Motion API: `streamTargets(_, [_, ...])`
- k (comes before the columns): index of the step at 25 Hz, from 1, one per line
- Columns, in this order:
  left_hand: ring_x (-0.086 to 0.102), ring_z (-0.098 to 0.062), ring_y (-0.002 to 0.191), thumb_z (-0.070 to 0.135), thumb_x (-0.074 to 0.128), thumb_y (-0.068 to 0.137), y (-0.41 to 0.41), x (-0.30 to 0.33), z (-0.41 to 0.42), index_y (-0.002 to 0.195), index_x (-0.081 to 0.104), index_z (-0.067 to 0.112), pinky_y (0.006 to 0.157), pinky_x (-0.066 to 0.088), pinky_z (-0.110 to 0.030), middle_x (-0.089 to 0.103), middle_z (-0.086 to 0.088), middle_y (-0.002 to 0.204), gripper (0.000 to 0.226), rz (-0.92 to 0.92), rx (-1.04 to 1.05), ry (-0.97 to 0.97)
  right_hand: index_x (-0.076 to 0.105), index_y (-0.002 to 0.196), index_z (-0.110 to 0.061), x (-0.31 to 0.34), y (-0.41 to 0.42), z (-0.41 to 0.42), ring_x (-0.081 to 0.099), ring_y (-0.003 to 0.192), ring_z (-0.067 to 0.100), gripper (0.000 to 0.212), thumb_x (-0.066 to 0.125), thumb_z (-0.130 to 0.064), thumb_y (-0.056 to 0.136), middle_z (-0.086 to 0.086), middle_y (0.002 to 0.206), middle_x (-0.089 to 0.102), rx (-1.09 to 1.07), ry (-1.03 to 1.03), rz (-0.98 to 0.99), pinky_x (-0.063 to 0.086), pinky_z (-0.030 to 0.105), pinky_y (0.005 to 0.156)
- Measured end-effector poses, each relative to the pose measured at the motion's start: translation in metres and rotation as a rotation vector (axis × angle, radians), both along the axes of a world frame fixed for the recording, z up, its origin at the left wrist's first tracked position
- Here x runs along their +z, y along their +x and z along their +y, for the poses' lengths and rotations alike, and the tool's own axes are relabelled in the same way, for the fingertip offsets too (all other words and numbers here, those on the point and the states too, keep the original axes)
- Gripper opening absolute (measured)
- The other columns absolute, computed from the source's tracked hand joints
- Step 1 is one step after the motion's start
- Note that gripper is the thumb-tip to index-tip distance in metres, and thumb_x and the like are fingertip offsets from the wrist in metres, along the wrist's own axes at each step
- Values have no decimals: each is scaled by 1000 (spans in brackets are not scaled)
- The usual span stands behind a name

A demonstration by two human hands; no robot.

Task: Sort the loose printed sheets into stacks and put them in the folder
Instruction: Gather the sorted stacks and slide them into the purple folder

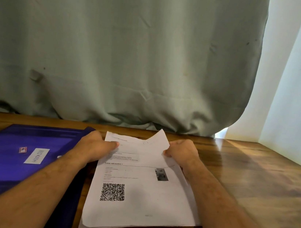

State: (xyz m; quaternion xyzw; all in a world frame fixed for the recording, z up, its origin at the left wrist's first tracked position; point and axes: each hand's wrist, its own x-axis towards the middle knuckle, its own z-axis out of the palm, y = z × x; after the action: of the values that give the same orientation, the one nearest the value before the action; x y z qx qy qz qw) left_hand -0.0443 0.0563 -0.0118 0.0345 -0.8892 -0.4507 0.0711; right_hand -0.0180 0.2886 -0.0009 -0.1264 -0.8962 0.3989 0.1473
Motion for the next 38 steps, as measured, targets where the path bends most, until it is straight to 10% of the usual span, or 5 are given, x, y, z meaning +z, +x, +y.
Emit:
streamTargets(4, [67, -23, 95, 29, 68, 95, -2, -3, 0, 115, 65, 14, 87, 56, -42, 71, -5, 109, 25, 33, -8, 74, 70, 89, -20, 4, -1, 3, 66, 91, 16, 11, 71, -10, 86, 1, 98, 71, 6, -274, 115, 55, 33, 85])
streamTargets(9, [62, -15, 78, 24, 65, 98, 2, -2, 3, 145, 42, 15, 59, 50, -32, 59, 6, 89, 53, 27, 25, 386, 69, 90, -21, 10, 5, 3, 60, 76, 11, 18, 67, -3, 87, 2, 95, 70, 119, -308, 178, 49, 25, 65])
streamTargets(20, [72, -40, 101, 31, 78, 83, 7, 10, -5, 132, 58, 3, 89, 58, -57, 74, -20, 112, 60, -30, -202, 896, 68, 101, -19, 19, 7, 14, 73, 78, 24, 24, 62, 1, 89, 3, 89, 75, 100, -838, 309, 58, 32, 55])
streamTargets(31, [76, -34, 75, 4, 70, 88, 21, 19, 1, 115, 69, -2, 59, 62, -43, 76, -21, 99, 27, -22, -270, 864, 67, 107, -5, 24, 25, 8, 72, 88, 38, 28, 74, -20, 85, 16, 96, 75, 277, -726, -18, 57, 53, 81])
streamTargets(38, [66, -43, 112, 20, 62, 95, 28, 26, 2, 124, 66, 5, 84, 59, -54, 70, -23, 121, 33, -155, -373, 959, 69, 106, -14, 23, 21, 7, 73, 79, 27, 19, 69, -10, 87, 7, 94, 76, 307, -750, 213, 58, 35, 64])
